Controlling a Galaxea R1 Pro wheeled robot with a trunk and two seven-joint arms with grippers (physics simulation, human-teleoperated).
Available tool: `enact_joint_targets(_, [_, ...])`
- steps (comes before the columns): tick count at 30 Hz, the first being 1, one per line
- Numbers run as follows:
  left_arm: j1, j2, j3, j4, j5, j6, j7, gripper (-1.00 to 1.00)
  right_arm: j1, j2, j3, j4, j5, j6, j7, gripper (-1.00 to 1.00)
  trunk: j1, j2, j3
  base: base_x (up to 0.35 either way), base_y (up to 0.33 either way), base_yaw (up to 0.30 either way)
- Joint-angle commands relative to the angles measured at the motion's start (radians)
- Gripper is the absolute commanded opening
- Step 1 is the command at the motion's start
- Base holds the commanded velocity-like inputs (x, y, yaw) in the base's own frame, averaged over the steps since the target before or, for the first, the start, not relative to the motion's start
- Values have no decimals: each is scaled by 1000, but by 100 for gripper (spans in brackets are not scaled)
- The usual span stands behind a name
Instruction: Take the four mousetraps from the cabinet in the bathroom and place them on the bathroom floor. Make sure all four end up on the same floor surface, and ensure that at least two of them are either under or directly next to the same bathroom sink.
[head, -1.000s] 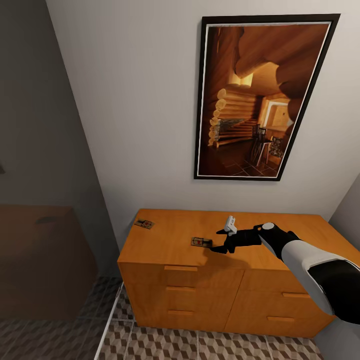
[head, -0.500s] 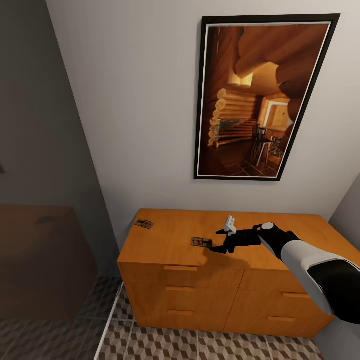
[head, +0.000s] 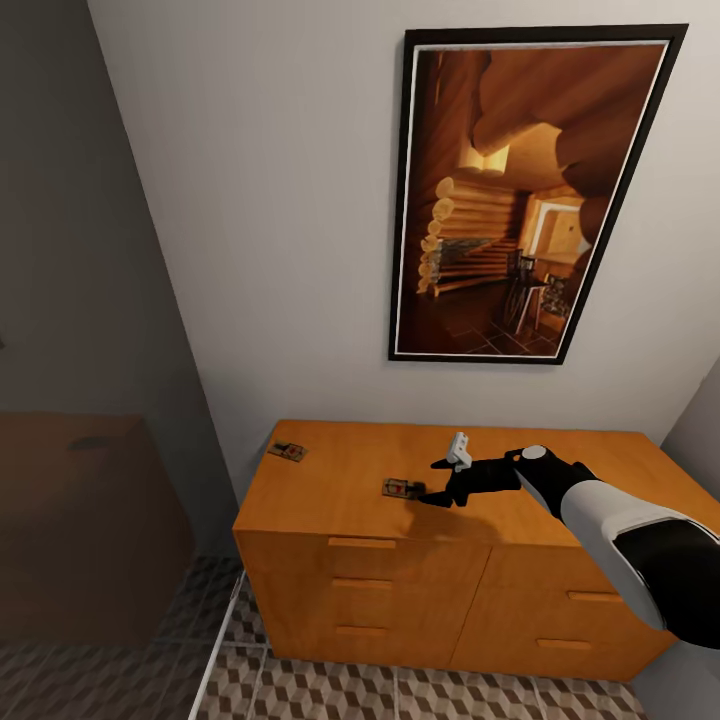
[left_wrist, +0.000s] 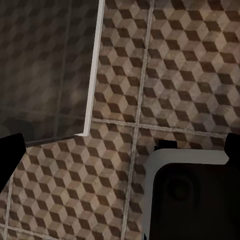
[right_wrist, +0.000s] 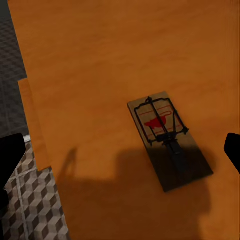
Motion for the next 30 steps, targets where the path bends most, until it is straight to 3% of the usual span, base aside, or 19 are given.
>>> enact_joint_targets(1, [-2,-1,-9,3,4,-5,2,100,-1,0,-4,-1,10,-8,0,100,1,-2,-2,8,0,0])
enact_joint_targets(30, [-2,-1,-9,3,4,-5,2,100,-1,1,-3,-1,10,-8,-17,100,1,-2,-2,44,14,0])
